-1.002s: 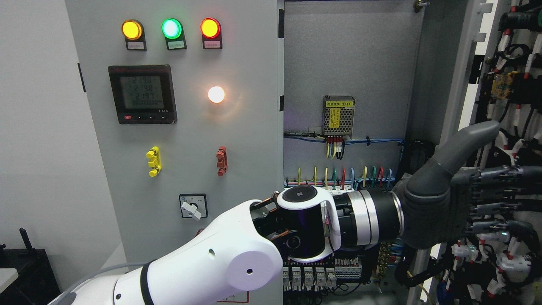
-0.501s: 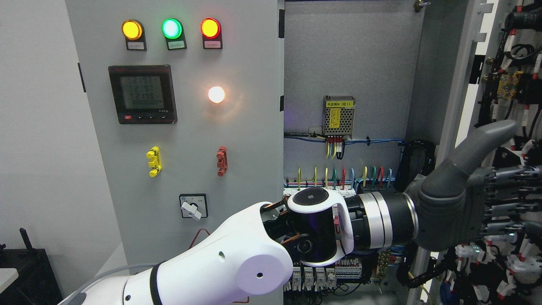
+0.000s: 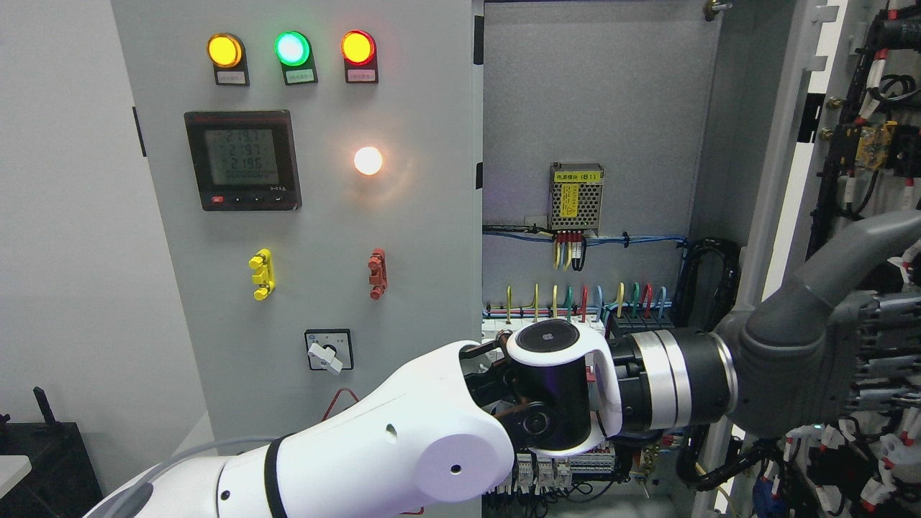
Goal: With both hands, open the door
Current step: 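Push the button door outward with the left hand, swinging it open, then keep pressing the door farther open with the left hand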
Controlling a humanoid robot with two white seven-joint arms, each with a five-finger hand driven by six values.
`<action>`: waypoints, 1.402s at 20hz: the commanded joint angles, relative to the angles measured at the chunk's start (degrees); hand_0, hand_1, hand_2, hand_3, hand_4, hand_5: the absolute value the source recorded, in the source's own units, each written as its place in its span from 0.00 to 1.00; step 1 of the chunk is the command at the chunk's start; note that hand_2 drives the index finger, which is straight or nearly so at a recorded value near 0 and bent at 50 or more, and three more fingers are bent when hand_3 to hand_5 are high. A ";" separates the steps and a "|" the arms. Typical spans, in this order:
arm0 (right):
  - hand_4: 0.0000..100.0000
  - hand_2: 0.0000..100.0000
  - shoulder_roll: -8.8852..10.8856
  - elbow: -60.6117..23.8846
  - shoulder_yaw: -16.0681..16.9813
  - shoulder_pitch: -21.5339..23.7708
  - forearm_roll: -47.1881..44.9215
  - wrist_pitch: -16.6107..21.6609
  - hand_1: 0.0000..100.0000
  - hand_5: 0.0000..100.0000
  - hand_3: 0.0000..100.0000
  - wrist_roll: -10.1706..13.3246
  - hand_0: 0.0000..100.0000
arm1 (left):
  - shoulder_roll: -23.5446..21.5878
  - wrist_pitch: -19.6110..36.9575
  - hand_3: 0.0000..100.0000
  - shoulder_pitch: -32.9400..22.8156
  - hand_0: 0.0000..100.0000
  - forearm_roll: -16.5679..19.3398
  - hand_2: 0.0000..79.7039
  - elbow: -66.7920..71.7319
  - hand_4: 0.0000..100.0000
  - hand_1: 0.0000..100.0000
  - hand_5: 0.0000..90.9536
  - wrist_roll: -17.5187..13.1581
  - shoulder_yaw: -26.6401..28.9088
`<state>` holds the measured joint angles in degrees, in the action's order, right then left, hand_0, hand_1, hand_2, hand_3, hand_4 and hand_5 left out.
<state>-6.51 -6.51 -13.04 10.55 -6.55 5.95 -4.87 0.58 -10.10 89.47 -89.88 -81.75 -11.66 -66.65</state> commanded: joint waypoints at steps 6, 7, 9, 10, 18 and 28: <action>0.00 0.00 0.01 0.00 -0.06 0.00 -0.04 0.02 0.00 0.00 0.00 0.04 0.00 | 3.64 4.91 0.00 2.47 0.00 -2.22 0.00 2.48 0.03 0.00 0.00 0.41 -9.29; 0.00 0.00 -0.08 0.00 0.03 0.00 -0.04 0.02 0.00 0.00 0.00 0.04 0.00 | 3.64 4.91 0.00 2.47 0.00 -2.40 0.00 2.65 0.03 0.00 0.00 0.41 -9.29; 0.00 0.00 -0.08 0.00 -0.06 0.00 -0.04 0.02 0.00 0.00 0.00 0.04 0.00 | 3.73 5.00 0.00 2.47 0.00 -2.58 0.00 3.09 0.03 0.00 0.00 0.50 -9.38; 0.00 0.00 0.00 0.00 -0.06 0.00 -0.04 0.02 0.00 0.00 0.00 0.04 0.00 | 3.73 5.00 0.00 2.47 0.00 -2.58 0.00 3.27 0.03 0.00 0.00 0.76 -9.29; 0.00 0.00 0.01 0.00 0.03 0.00 -0.04 0.02 0.00 0.00 0.00 0.04 0.00 | 3.91 5.00 0.00 2.47 0.00 -3.28 0.00 3.36 0.03 0.00 0.00 2.43 -9.29; 0.00 0.00 0.01 0.00 0.03 0.00 -0.04 0.02 0.00 0.00 0.00 0.04 0.00 | 1.98 3.33 0.00 2.56 0.00 -3.10 0.00 2.92 0.03 0.00 0.00 2.26 -5.08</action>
<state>-6.54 -6.50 -13.02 10.55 -6.56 5.95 -4.87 3.90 -5.56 91.98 -92.93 -78.81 -9.21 -74.17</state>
